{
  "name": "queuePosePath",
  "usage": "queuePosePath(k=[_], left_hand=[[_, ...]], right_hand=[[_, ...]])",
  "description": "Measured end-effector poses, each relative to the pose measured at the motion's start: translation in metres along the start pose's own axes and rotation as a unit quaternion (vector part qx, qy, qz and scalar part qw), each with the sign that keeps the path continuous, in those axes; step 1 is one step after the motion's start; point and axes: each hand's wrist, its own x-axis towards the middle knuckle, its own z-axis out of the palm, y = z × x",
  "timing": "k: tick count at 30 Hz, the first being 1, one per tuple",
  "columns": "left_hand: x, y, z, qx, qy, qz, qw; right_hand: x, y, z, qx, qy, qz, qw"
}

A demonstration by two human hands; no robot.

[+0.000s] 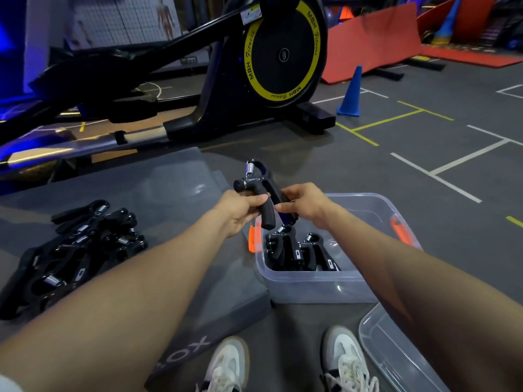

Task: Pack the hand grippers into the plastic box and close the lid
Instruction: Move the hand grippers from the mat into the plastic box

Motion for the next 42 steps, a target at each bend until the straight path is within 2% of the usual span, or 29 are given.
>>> queuePosePath(k=[6, 8, 11, 15, 22, 26, 31, 34, 42], left_hand=[[0.014, -0.013, 0.022, 0.031, -0.017, 0.016, 0.999], [0.027, -0.021, 0.029, 0.101, -0.007, 0.016, 0.995], [0.055, -0.029, 0.039, 0.259, 0.012, 0.054, 0.964], [0.086, -0.046, 0.053, 0.362, 0.005, 0.092, 0.927], [0.130, -0.108, 0.044, 0.539, -0.054, 0.118, 0.833], [0.143, -0.130, 0.037, 0.573, -0.036, 0.131, 0.808], [0.162, -0.129, 0.038, 0.611, 0.015, 0.220, 0.760], [0.174, -0.126, 0.040, 0.623, 0.037, 0.226, 0.748], [0.187, -0.127, 0.040, 0.655, 0.038, 0.217, 0.723]], right_hand=[[0.004, 0.015, -0.022, 0.006, 0.051, 0.066, 0.997], [0.008, 0.023, -0.034, -0.025, 0.065, 0.092, 0.993], [0.017, 0.035, -0.054, -0.102, 0.082, 0.134, 0.982], [0.034, 0.066, -0.069, -0.162, 0.092, 0.205, 0.961], [0.075, 0.152, -0.054, -0.193, 0.099, 0.294, 0.931], [0.088, 0.184, -0.050, -0.208, 0.094, 0.337, 0.913], [0.103, 0.200, -0.050, -0.229, 0.089, 0.367, 0.897], [0.110, 0.206, -0.050, -0.231, 0.074, 0.378, 0.894], [0.110, 0.213, -0.046, -0.249, 0.039, 0.364, 0.897]])
